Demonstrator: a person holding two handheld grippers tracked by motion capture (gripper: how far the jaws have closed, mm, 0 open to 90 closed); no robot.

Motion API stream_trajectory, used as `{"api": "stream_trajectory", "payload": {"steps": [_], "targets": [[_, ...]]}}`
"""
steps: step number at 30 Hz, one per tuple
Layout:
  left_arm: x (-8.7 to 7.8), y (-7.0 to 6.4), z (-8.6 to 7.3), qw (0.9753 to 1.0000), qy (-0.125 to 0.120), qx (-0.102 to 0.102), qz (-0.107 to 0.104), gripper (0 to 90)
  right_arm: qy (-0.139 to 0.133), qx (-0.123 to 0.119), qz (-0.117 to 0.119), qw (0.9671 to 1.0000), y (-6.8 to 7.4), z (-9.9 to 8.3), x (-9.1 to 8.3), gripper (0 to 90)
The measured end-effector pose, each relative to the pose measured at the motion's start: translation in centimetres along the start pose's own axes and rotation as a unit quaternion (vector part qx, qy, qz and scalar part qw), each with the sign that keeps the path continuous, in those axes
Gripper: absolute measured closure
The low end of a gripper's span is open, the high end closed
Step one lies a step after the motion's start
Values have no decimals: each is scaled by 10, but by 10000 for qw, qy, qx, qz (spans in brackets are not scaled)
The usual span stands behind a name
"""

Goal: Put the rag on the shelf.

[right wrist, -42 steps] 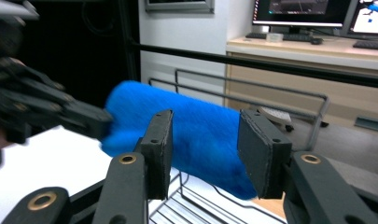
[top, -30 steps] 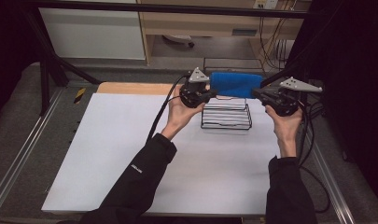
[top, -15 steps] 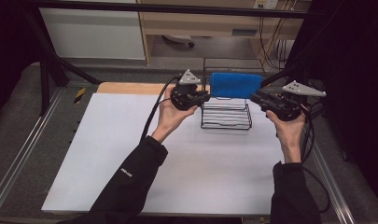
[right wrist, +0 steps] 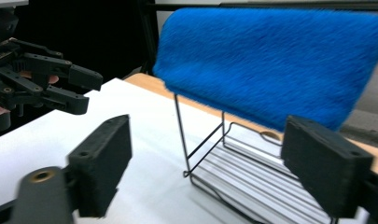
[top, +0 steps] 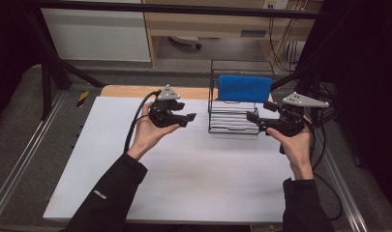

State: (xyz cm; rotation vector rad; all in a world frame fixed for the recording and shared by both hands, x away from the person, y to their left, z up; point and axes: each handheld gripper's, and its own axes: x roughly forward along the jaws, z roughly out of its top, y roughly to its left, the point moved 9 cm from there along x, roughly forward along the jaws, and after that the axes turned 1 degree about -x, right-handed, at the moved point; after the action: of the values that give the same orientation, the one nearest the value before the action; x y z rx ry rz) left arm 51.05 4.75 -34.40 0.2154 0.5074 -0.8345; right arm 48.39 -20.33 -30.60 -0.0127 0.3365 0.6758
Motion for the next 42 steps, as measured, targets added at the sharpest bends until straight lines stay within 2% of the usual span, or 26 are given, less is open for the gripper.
{"api": "stream_trajectory", "payload": {"steps": [7, 14, 21, 27, 32, 38, 42], "targets": [[-20, 12, -36, 9998, 155, -67, 107, 267, 122, 4, 109, 9999, 12, -16, 6, 91], [-41, 21, -73, 9995, 103, -174, 258, 161, 88, 50, 179, 9998, 23, -33, 10, 54], [-58, 34, -114, 9984, 118, -339, 432, 91, 267, 119, 255, 9992, 31, -58, 14, 26], [-71, 42, -146, 9970, 165, -531, 547, 78, 588, 168, 331, 9976, 37, -90, 18, 9], [-80, 47, -165, 9963, 130, -607, 599, 78, 702, 226, 427, 9964, 41, -116, 21, 8], [-84, 48, -191, 9959, 162, -684, 568, 79, 849, 231, 503, 9948, 41, -143, 21, 8], [-84, 48, -206, 9956, 300, -709, 529, 79, 987, 216, 513, 9936, 39, -159, 17, 8]]}}
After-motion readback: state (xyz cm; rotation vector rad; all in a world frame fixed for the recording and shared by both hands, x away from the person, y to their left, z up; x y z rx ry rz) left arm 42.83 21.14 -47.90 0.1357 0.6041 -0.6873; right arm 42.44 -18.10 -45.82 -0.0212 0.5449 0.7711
